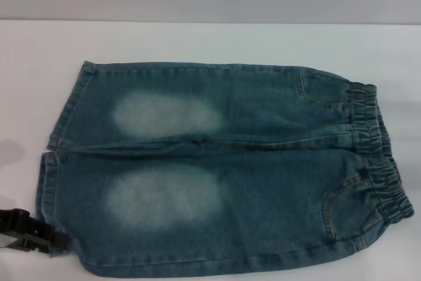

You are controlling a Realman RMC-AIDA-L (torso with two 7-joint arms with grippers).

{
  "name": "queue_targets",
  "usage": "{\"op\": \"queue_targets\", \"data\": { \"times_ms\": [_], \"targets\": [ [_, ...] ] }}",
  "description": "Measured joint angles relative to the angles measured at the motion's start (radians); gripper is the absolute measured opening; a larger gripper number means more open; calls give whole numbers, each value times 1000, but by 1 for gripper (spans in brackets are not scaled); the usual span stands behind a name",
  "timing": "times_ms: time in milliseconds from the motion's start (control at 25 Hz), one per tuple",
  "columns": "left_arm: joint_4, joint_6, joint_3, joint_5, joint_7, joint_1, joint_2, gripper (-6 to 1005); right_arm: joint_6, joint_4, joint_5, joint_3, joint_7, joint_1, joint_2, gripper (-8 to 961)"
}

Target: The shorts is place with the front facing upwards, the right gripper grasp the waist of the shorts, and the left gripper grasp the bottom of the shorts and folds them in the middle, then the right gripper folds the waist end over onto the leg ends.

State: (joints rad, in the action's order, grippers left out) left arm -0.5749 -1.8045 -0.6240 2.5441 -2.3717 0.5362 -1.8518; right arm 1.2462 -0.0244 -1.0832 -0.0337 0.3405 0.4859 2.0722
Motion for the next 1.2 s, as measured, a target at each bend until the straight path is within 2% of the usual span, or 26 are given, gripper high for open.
{"op": "queue_targets", "data": {
  "times_ms": [80,120,240,520,640,1080,1200],
  "targets": [
    [-18,1,0,-1,6,-4,-5,441,0,0,0,0,0,-1,0,719],
    [-42,1,2,0,12,-9,-14,417,0,0,0,0,0,-2,0,719],
    [-52,0,-1,1,12,-11,-18,345,1,0,1,1,0,-5,0,719],
    [-52,6,0,13,5,-5,-16,176,1,2,2,3,0,-7,0,720],
    [-52,8,8,10,0,-8,-13,38,1,2,2,4,1,-7,0,720],
    [-44,17,22,5,-2,1,-14,38,1,-23,-3,-9,66,-1,-3,720],
    [-40,19,25,4,-2,1,-16,38,0,-62,-20,-54,159,7,-4,720]
  ]
}}
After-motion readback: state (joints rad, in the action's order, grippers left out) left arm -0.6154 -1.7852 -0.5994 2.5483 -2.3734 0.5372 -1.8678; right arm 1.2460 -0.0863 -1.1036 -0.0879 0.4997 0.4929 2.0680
